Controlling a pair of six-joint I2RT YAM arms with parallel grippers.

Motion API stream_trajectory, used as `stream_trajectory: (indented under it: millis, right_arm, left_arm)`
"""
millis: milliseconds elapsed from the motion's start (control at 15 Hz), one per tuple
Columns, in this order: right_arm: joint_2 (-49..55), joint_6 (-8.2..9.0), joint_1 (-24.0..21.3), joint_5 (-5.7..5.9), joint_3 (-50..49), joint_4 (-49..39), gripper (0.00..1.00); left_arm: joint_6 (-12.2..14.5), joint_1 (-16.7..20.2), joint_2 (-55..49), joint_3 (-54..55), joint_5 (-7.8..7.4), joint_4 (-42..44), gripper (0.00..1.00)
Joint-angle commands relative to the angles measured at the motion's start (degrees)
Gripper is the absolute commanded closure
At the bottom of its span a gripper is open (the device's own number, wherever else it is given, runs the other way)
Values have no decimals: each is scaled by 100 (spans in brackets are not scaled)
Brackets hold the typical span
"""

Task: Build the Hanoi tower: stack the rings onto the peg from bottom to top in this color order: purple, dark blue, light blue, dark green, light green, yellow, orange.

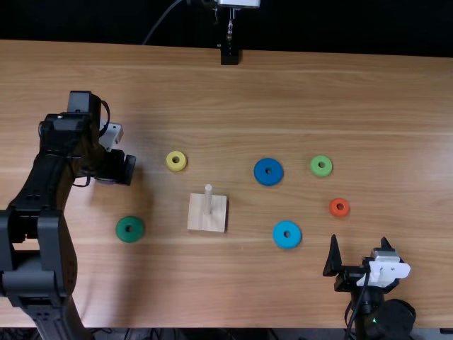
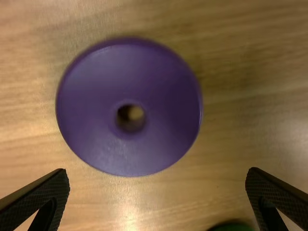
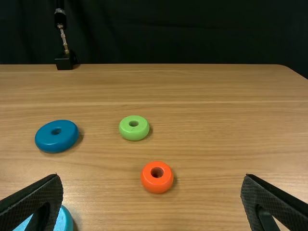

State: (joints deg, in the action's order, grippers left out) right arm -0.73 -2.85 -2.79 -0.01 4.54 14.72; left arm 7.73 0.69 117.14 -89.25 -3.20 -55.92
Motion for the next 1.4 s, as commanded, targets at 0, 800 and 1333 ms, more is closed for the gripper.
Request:
stream_trajectory:
  millis: [0,800,1333]
  right_arm:
    - [73,22,-64,43,-401,411,0]
    - [73,22,-64,43,-401,422,0]
    - [73,22,-64,43,-392,411,0]
  left_arm:
    - [113,-51,204,-277,14,2,0]
    - [134,19,617,-479,14,13,0]
    - [134,54,784,-479,-38,403,0]
